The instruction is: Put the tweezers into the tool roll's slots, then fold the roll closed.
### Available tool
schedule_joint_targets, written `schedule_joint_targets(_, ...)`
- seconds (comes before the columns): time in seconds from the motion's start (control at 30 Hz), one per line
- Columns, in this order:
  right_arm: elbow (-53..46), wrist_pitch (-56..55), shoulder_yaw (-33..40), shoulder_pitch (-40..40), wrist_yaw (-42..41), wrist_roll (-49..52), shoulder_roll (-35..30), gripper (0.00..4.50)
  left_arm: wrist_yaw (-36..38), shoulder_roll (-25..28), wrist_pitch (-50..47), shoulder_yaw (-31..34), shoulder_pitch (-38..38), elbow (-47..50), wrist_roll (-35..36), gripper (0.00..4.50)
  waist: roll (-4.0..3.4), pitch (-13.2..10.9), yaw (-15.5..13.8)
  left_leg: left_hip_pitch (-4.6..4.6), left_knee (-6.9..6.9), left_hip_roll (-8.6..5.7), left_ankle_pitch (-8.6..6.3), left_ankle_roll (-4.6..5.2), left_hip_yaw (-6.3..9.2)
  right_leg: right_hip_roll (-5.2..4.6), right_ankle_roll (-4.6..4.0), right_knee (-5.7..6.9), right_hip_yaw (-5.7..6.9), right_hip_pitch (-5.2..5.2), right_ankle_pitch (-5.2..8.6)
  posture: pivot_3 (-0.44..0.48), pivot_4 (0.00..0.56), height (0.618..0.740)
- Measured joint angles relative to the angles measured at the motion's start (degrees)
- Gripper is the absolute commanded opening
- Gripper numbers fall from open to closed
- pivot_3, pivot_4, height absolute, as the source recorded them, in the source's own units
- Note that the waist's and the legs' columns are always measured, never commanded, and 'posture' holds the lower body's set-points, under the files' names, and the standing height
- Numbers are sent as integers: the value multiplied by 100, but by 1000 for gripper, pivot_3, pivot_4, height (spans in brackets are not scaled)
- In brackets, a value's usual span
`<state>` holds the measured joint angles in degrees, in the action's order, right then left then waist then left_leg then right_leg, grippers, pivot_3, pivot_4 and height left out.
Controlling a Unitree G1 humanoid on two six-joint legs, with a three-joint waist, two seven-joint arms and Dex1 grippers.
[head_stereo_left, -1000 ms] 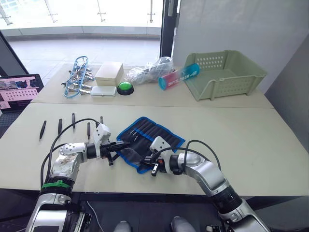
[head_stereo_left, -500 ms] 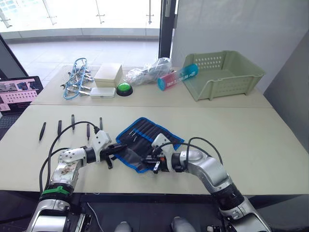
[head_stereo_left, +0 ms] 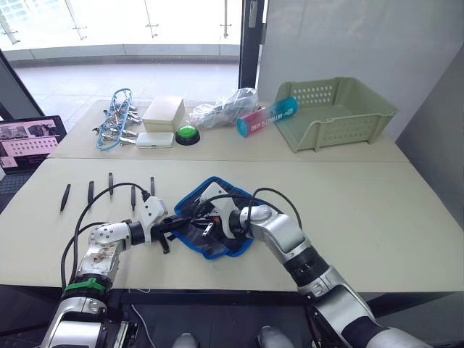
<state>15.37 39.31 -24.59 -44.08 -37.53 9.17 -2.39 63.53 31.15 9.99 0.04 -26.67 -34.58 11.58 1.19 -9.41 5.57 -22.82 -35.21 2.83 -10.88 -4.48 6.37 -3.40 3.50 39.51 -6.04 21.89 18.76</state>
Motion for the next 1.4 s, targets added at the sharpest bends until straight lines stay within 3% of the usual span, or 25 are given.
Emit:
schedule_joint_targets(0.27,-345,-220,-202,454,-206,-234,-323,0,-2,11,24,2,24,-17,0,24,-9,6,4,7,3,0,0,0,0,0,0,-1,0,-7,0,0,150,740)
schedule_joint_targets(0.53,-1488,297,-203,1105,-236,-218,-747,0,16,14,129,-64,-7,-125,-11,24,-11,8,-5,58,34,0,-1,0,0,0,1,-53,0,-74,3,0,150,740)
schedule_joint_targets(1.03,-3489,1003,361,2706,-154,378,-1735,0,98,104,244,-114,-46,-243,-12,24,-14,28,-68,59,43,2,-3,1,0,-1,3,-95,0,-92,7,0,150,740)
schedule_joint_targets(1.4,-3705,1069,416,2749,-142,621,-1869,0,161,167,222,-55,15,-156,21,24,-13,28,-45,58,46,4,-3,1,0,1,2,-101,0,-91,7,0,150,740)
